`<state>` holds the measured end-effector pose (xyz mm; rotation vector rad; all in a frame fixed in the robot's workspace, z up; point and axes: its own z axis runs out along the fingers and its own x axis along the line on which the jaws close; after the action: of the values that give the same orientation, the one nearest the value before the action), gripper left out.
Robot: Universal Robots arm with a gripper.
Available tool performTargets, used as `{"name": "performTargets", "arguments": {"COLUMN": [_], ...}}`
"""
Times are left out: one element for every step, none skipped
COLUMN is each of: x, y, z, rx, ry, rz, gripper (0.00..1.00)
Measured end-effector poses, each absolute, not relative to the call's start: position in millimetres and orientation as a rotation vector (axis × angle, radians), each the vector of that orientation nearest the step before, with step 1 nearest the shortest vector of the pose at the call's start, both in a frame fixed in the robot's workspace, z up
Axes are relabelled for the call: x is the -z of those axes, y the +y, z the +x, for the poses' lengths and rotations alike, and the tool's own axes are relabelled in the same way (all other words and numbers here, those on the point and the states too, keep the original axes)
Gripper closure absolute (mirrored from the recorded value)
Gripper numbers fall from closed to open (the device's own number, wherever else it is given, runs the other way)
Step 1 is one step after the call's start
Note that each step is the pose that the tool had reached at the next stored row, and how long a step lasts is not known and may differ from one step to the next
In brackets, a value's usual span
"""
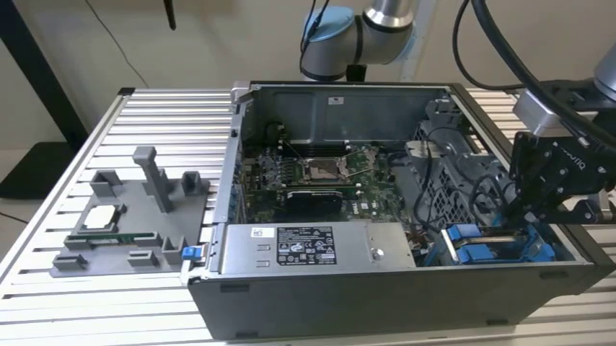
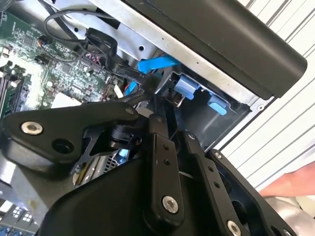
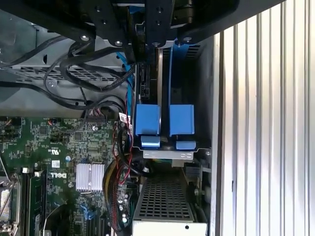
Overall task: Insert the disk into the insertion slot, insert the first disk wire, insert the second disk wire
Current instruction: 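Insert the first disk wire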
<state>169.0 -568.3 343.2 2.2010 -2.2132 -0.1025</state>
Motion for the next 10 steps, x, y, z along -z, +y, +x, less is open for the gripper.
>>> {"name": "performTargets", "arguments": {"x": [-342.7,-342.3,-341.9,-341.7,-341.4,-341.2,-341.0,-340.9,-340.8,-340.7], "y": [-568.2,-568.3,-568.3,-568.3,-568.3,-568.3,-568.3,-568.3,-568.2,-568.2], "z": [169.0,169.0,169.0,169.0,169.0,169.1,169.0,169.1,169.1,169.1], "rx": [0.103,0.103,0.103,0.102,0.102,0.103,0.103,0.103,0.104,0.105], "ry": [-2.213,-2.213,-2.213,-2.213,-2.213,-2.213,-2.213,-2.214,-2.214,-2.214], "rz": [2.201,2.201,2.201,2.201,2.201,2.201,2.201,2.201,2.202,2.202], "gripper": [1.00,1.00,1.00,1.00,1.00,1.00,1.00,1.00,1.00,1.00]}}
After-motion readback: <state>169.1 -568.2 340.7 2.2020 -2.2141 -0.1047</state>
